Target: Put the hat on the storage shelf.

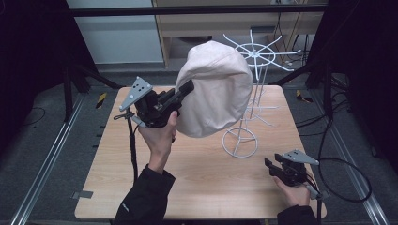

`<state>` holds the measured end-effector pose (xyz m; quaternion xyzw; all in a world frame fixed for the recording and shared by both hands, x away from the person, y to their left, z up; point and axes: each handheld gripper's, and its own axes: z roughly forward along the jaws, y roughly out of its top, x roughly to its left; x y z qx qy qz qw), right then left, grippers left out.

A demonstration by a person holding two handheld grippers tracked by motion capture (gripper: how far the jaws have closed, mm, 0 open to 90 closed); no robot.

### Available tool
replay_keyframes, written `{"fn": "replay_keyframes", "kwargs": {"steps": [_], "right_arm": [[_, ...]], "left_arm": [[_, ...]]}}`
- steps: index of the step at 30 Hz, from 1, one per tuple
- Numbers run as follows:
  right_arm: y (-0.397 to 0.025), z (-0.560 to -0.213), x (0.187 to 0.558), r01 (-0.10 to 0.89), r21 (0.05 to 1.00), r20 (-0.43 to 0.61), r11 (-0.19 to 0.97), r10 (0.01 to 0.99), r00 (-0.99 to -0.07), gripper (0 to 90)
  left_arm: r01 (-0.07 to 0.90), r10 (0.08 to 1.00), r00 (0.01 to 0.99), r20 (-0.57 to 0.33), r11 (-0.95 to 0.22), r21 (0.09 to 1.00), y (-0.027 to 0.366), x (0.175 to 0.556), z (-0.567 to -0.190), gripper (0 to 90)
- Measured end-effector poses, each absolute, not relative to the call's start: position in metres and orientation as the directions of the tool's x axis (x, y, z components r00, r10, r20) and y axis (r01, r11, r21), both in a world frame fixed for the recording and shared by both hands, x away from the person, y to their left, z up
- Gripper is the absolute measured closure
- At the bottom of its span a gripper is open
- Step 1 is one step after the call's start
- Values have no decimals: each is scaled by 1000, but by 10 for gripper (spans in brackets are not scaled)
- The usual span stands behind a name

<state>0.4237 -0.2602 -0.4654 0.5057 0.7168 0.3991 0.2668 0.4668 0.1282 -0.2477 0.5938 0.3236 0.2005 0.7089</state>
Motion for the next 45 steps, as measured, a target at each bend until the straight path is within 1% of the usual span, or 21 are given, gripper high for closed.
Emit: {"fn": "replay_keyframes", "kwargs": {"steps": [7, 17, 22, 27, 34, 45], "right_arm": [[-259, -465, 423, 521, 838, 33, 161, 939, -343, 529], [-261, -466, 424, 516, 838, 17, 176, 938, -347, 528], [-260, -465, 423, 523, 836, 32, 165, 937, -347, 527], [-260, -466, 424, 517, 837, 17, 177, 937, -348, 526], [-260, -465, 424, 523, 836, 29, 168, 937, -348, 523], [-260, -466, 424, 517, 837, 15, 179, 937, -349, 520]], "left_arm": [[134, 688, 694, -210, 164, 977, 129, 472, -259, 850], [168, 699, 686, -202, 118, 979, 125, 481, -279, 856], [192, 698, 683, -214, 111, 975, 124, 486, -288, 860], [197, 701, 683, -204, 92, 976, 120, 488, -292, 861], [209, 706, 680, -198, 72, 975, 117, 489, -295, 856], [222, 707, 685, -177, 29, 975, 112, 493, -298, 806]]}}
